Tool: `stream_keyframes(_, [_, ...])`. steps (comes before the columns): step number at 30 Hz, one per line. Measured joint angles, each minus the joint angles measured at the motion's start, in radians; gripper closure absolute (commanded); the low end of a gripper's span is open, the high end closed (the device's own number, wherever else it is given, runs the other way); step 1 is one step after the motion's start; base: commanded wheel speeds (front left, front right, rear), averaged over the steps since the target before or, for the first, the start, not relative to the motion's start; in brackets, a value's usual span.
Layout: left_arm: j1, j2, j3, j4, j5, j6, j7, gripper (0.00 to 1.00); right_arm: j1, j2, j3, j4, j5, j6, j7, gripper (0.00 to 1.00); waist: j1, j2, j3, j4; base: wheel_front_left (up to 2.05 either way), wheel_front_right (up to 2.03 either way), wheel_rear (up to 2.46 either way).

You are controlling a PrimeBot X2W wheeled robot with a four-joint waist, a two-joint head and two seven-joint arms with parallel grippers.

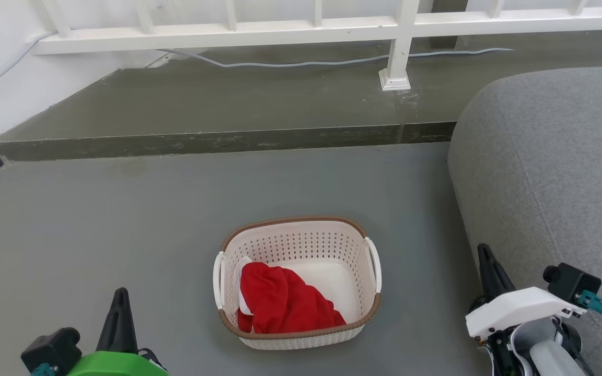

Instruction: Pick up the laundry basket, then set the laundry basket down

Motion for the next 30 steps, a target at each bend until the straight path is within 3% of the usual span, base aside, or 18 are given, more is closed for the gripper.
stream_keyframes(30, [-0.051,0.010,0.049,0.061,-0.413,-0.067,0.095,1.00,-0.012,0.001,-0.109,-0.002,0.361,0.071,0.098,1.00,0.0000,0.0000,-0.006,0.007,0.00,0.00,0.00])
